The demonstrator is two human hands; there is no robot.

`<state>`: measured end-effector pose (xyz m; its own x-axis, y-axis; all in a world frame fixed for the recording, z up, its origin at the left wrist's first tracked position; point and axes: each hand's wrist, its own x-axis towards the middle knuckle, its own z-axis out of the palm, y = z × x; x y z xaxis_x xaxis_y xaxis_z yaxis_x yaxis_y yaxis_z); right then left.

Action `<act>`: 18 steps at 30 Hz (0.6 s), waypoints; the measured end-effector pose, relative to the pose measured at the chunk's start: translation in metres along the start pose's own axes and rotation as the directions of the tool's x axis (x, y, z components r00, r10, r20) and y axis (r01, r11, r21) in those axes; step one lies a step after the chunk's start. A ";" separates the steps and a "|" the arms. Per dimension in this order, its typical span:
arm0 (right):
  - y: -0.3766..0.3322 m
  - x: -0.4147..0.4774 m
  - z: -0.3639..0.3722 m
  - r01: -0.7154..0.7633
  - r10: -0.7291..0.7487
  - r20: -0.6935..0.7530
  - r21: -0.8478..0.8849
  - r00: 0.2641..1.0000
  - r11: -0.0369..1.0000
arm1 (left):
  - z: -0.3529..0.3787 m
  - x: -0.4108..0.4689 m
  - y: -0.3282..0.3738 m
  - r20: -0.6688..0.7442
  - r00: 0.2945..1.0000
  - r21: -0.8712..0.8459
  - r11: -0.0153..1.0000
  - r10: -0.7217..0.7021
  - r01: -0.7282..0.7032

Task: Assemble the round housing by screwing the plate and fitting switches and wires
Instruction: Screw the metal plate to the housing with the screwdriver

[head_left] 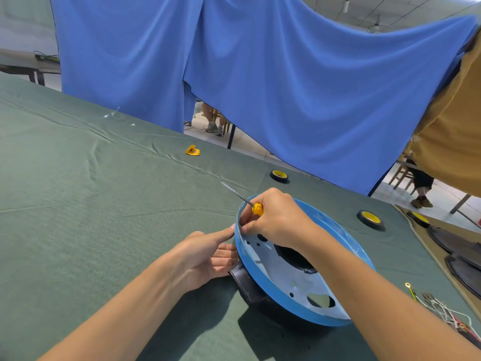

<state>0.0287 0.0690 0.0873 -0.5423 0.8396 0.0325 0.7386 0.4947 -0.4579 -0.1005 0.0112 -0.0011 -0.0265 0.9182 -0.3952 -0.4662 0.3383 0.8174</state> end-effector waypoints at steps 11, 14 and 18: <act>-0.001 0.001 0.002 -0.055 0.051 -0.043 -0.094 0.998 0.994 | 0.001 -0.002 -0.003 -0.025 1.000 -0.032 0.999 0.009 -0.010; 0.000 0.002 0.006 -0.066 0.061 -0.049 -0.105 0.997 0.992 | 0.002 -0.002 -0.002 -0.034 0.999 -0.045 0.999 -0.001 -0.001; -0.001 0.005 0.003 -0.049 0.048 -0.009 -0.188 0.999 0.981 | 0.002 -0.003 -0.002 -0.037 0.999 -0.050 0.999 -0.014 0.012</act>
<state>0.0239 0.0724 0.0855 -0.5025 0.8644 0.0186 0.8263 0.4865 -0.2837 -0.0977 0.0078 -0.0006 -0.0524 0.9053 -0.4216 -0.5104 0.3386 0.7905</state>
